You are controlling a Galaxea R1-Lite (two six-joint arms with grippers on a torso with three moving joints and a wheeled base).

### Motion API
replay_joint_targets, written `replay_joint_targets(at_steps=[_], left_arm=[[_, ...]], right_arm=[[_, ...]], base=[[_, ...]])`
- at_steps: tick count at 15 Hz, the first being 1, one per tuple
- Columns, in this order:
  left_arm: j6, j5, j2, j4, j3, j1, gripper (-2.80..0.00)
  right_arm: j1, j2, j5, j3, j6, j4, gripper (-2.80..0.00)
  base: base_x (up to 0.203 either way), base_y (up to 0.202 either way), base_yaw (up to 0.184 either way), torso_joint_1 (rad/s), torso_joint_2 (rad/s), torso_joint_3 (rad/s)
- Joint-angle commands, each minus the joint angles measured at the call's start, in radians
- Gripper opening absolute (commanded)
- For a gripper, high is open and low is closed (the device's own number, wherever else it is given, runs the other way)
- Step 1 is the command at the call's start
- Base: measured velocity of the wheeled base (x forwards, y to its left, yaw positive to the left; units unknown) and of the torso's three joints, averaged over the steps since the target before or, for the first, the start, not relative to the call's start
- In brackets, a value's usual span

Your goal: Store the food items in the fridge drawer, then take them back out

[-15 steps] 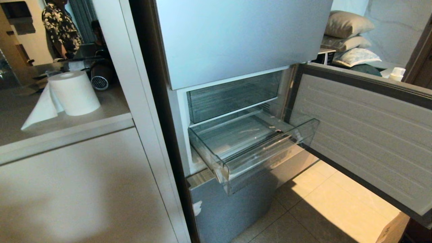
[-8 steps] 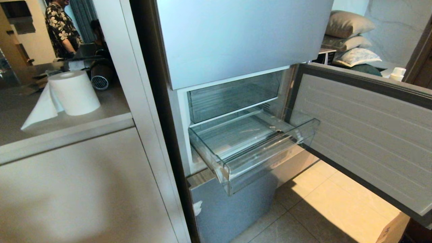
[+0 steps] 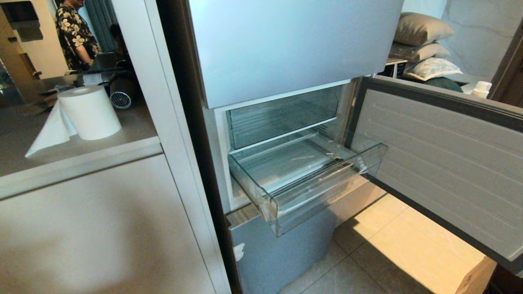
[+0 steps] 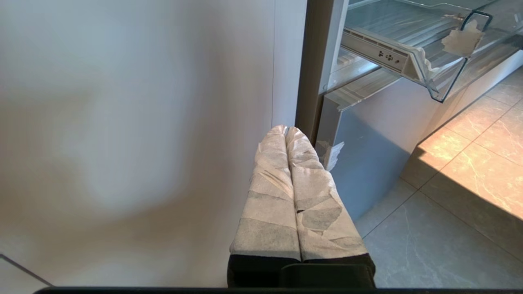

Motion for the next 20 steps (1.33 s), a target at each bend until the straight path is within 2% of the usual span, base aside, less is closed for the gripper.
replay_joint_targets(at_steps=[1,5,11,17,20], left_arm=[[0.001,0.0,0.0,0.0,0.002,0.0,-2.8],[-0.001,0.0,0.0,0.0,0.002,0.0,-2.8],[-0.001,0.0,0.0,0.0,0.002,0.0,-2.8],[-0.001,0.0,0.0,0.0,0.002,0.0,-2.8],[-0.001,0.0,0.0,0.0,0.002,0.0,-2.8]], right_arm=[[-0.042,0.211,0.003,-0.038,-0.001,-0.089,0.0],[-0.07,0.448,0.005,-0.076,-0.033,-0.226,0.0],[-0.08,0.702,0.007,-0.208,-0.165,-0.248,0.0],[-0.072,0.906,0.005,-0.449,-0.182,-0.243,0.0],[-0.055,0.966,0.004,-0.528,-0.183,-0.231,0.0]], base=[[0.0,0.0,0.0,0.0,0.0,0.0],[0.0,0.0,0.0,0.0,0.0,0.0],[0.0,0.0,0.0,0.0,0.0,0.0],[0.0,0.0,0.0,0.0,0.0,0.0],[0.0,0.0,0.0,0.0,0.0,0.0]])
